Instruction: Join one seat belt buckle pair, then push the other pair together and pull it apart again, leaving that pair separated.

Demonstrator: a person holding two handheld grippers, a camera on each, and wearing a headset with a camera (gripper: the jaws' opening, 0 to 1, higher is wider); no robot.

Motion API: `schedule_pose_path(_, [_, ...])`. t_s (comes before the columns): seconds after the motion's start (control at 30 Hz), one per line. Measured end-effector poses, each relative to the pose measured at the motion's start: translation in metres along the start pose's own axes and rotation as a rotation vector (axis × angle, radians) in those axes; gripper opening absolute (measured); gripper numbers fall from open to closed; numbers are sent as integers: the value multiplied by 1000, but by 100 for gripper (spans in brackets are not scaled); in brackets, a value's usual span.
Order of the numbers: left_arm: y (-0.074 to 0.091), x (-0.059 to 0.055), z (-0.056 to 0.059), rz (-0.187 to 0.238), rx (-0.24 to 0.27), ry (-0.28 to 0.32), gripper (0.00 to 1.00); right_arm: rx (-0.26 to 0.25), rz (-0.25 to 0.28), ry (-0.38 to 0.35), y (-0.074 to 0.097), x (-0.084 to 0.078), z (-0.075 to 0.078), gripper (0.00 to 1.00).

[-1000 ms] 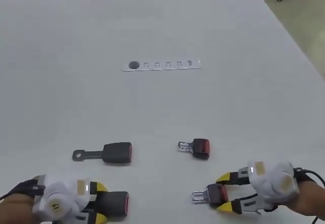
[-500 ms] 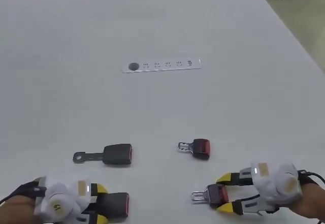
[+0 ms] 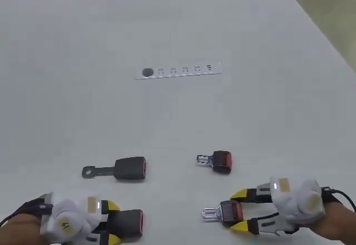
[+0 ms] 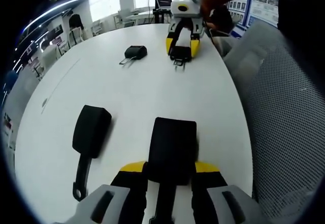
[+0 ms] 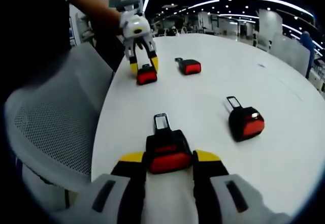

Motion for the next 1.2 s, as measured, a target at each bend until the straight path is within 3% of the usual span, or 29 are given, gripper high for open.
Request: schedule_pose_path(1.2, [0,0,-1,-17,-6,-6,35,53,88,29,-59,44,4,36])
Point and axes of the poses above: the centre of the closed fingertips' face, and the gripper's own axes: y roughly backward along the fingers, z roughly to its right, x roughly out of its top, the point moved 5 cm from there along y, roughly backward along the fingers, and after that the axes turned 14 degrees about x, right-handed, at the moved point
